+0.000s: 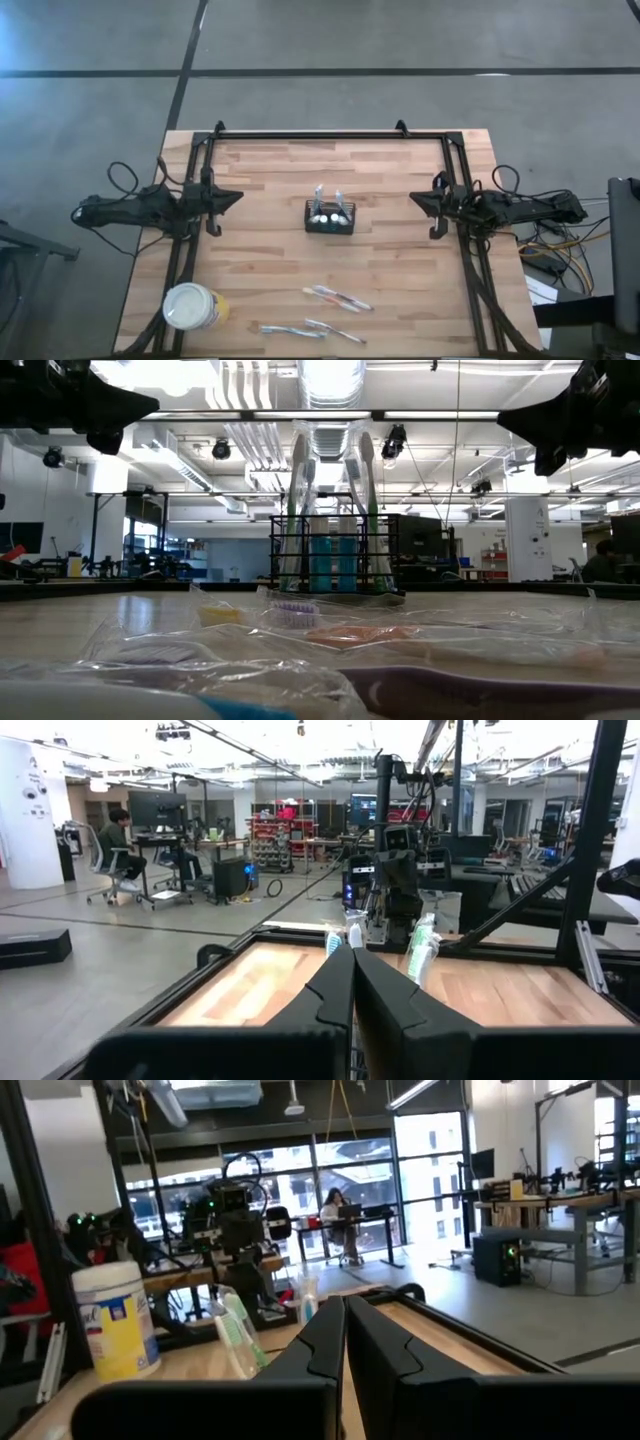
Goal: Pick & Place toothbrushing station
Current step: Put the top purple toothbrush into the wire organizer
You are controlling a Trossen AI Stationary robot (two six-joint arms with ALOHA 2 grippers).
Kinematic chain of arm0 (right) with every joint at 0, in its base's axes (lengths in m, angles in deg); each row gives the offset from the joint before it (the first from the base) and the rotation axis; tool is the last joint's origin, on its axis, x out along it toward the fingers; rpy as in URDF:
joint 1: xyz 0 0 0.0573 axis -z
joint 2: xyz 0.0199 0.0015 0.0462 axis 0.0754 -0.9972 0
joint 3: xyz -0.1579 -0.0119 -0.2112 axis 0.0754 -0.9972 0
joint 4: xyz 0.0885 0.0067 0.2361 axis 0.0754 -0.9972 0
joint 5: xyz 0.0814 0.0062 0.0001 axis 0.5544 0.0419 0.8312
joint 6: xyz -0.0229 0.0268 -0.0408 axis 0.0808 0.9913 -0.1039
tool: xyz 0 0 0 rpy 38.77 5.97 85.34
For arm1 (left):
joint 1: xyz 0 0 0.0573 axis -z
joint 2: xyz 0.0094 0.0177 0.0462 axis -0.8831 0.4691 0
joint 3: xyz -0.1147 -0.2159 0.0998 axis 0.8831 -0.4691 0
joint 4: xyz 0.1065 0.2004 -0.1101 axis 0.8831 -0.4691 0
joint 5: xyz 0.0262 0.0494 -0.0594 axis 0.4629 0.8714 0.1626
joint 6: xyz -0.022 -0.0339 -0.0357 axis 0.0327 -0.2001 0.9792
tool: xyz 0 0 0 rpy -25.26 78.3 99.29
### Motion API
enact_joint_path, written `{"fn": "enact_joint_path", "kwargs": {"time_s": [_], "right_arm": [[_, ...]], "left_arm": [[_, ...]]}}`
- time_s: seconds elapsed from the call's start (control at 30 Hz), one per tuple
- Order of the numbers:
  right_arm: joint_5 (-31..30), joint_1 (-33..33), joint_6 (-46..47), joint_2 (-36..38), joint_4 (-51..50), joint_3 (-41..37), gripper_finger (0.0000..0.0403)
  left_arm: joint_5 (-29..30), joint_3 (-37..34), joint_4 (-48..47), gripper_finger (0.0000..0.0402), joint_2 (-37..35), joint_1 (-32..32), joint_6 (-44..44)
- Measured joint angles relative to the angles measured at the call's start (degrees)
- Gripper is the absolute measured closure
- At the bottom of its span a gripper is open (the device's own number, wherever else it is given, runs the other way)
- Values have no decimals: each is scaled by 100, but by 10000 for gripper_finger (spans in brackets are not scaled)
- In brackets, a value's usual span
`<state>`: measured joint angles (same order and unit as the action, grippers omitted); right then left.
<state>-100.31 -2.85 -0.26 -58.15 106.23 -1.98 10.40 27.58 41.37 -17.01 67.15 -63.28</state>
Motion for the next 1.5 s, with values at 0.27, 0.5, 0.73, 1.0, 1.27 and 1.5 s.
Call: {"fn": "enact_joint_path", "kwargs": {"time_s": [0.27, 0.5, 0.73, 1.0, 1.27, 1.5], "right_arm": [[-75, 0, -242, -75, -156, 1, 390], [-291, -3, -167, -459, -147, 1, 390], [-293, -4, 136, -812, -115, 1, 390], [-291, -3, 344, -936, 8, 1, 390], [2, -4, 368, -925, 325, 1, 390], [242, -9, 714, -1016, 375, 3, 390]], "left_arm": [[-2, 2, 2, 390, 0, 0, 104], [198, 88, 131, 388, 24, -2, 406], [328, 364, -1392, 397, 99, -15, 495], [367, 385, -1562, 398, 68, -15, 781], [347, 385, -1401, 375, 56, -15, 854], [339, 379, -1388, 396, 59, -17, 459]]}}
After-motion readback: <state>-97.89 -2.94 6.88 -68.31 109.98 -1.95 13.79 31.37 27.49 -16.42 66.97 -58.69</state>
